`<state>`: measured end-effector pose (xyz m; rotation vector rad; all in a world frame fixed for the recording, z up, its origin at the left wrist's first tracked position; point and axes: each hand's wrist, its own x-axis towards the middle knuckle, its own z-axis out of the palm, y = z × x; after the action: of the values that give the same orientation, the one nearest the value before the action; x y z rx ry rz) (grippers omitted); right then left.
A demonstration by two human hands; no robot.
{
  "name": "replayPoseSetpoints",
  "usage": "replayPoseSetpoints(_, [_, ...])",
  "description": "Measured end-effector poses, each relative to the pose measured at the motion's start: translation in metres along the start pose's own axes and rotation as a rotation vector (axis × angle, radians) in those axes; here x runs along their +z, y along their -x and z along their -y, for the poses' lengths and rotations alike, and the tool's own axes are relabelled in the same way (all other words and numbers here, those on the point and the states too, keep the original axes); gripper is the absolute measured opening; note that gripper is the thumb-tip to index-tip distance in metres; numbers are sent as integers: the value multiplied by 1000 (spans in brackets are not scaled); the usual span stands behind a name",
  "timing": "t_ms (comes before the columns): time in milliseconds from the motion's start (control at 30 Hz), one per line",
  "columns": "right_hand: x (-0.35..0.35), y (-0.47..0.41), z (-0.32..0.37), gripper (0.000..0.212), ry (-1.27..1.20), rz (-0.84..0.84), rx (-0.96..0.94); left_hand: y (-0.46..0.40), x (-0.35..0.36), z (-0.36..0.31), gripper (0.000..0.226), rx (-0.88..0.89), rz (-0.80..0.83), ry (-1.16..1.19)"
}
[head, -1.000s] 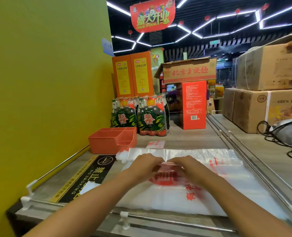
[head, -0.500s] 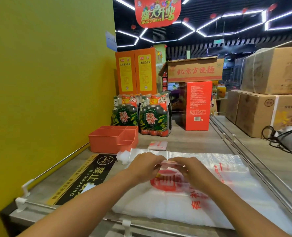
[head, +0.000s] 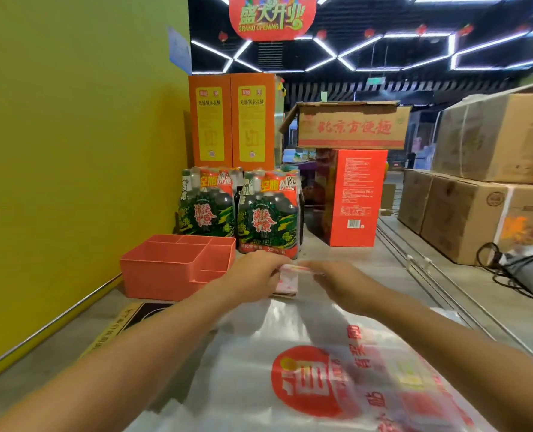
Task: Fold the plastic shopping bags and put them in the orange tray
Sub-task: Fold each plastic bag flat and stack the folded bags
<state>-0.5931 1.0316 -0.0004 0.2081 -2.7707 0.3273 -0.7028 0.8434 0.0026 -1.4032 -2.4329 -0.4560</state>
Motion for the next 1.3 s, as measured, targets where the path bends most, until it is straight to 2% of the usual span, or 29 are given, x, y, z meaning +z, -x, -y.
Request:
replayPoseSetpoints(100, [16,-31,-12,40,37,4,-10,-16,11,23,40,-41,46,15])
replayPoseSetpoints(233, [44,-63,-21,30,-263,-26,129,-34,30,45,30,-106,101,-86])
replayPoseSetpoints(333, [57,-76,-25,29,-258,-53,161,-52,50,56,28,-177,112,-175])
replayPoseSetpoints(400, [69,-81,-29,31,-281,-75,182,-63,63,62,34,-224,133,-221])
replayPoseSetpoints(467, [87,-82,-35,29,-354,-3,205,-69,77,70,41,-239,163,-247])
replayPoseSetpoints(567, [109,-89,-47,23,-482,133,174,-65,97,79,54,-229,339,-193])
replayPoseSetpoints(600, [108,-86,-47,24,-448,164,131,-61,99,80,61,-225,411,-148])
replayPoseSetpoints(667, [104,-80,-56,30,-217,205,62,-56,100,84,67,-228,526,-95])
replayPoseSetpoints(733, [97,-81,-55,38,-339,304,207,-56,96,86,67,-210,595,-77])
replayPoseSetpoints(767, [96,-82,-59,42,-291,357,216,-57,95,86,69,-198,609,-96])
replayPoseSetpoints(867, [92,-84,-59,54,-78,404,121,-59,95,83,69,-107,579,-144])
replayPoseSetpoints(967, [96,-85,-65,53,-58,360,67,-59,101,84,60,-69,540,-153])
replayPoseSetpoints(1100, [94,-82,-63,50,-34,353,62,-56,96,81,40,-39,378,-153])
replayPoseSetpoints(1167, [96,-81,-63,51,-27,372,67,-53,96,81,44,-23,381,-141])
replayPoseSetpoints(1300, [108,-81,-67,66,42,455,133,-43,107,84,64,-90,511,-92])
